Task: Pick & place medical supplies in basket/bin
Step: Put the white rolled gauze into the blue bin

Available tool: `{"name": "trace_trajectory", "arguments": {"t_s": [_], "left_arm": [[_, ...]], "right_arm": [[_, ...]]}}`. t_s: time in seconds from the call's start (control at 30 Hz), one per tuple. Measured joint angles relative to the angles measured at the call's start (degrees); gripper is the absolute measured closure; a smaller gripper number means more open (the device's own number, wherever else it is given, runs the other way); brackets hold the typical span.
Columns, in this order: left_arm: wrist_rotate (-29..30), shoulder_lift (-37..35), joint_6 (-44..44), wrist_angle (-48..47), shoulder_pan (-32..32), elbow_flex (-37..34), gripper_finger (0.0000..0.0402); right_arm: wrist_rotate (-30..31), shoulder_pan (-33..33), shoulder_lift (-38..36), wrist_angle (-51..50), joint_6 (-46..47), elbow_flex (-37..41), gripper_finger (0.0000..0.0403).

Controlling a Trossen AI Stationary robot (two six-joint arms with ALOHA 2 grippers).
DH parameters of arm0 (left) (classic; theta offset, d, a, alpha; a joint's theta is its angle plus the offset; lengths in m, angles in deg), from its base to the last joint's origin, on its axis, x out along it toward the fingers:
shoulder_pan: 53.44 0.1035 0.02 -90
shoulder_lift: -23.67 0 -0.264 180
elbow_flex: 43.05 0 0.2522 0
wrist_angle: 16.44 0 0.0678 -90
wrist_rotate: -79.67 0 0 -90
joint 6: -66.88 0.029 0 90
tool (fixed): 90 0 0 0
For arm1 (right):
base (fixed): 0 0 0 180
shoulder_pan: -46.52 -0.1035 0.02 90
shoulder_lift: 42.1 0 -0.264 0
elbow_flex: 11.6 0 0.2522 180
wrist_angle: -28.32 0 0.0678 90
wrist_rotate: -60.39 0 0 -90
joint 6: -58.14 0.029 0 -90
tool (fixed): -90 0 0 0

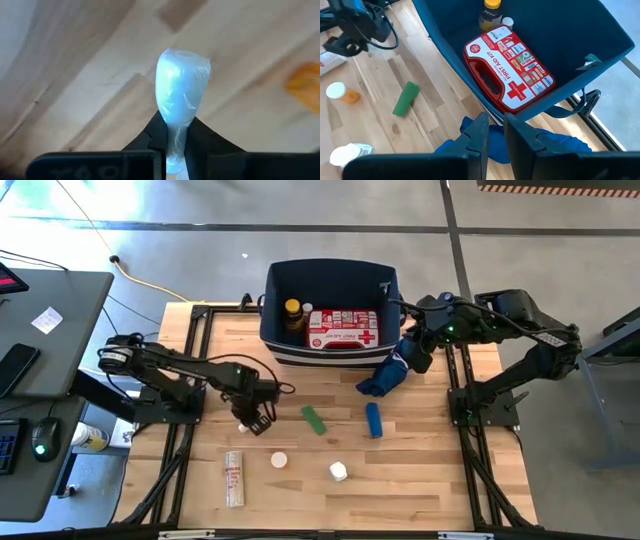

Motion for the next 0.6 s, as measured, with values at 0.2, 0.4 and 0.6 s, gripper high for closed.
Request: {"name": "trace_trajectory", "arguments": {"t_s": [0.2, 0.4, 0.6], "left_arm": [[2.1, -3.3, 7.2, -8.9, 0.0, 15.8, 0.0318], [5.6, -4.4, 12.4, -2.4, 3.0, 34.7, 0.0329], [15.8, -4.4, 12.0, 0.6, 11.9, 46.3, 0.0326]], "right_arm": [[-0.2, 0.0, 0.0, 0.0, 0.0, 0.0, 0.0356], [0.8, 0.0, 0.0, 0.1, -0.7, 0.0, 0.0353], [1.4, 0.0, 0.0, 0.7, 0.3, 0.0, 0.0351]]}}
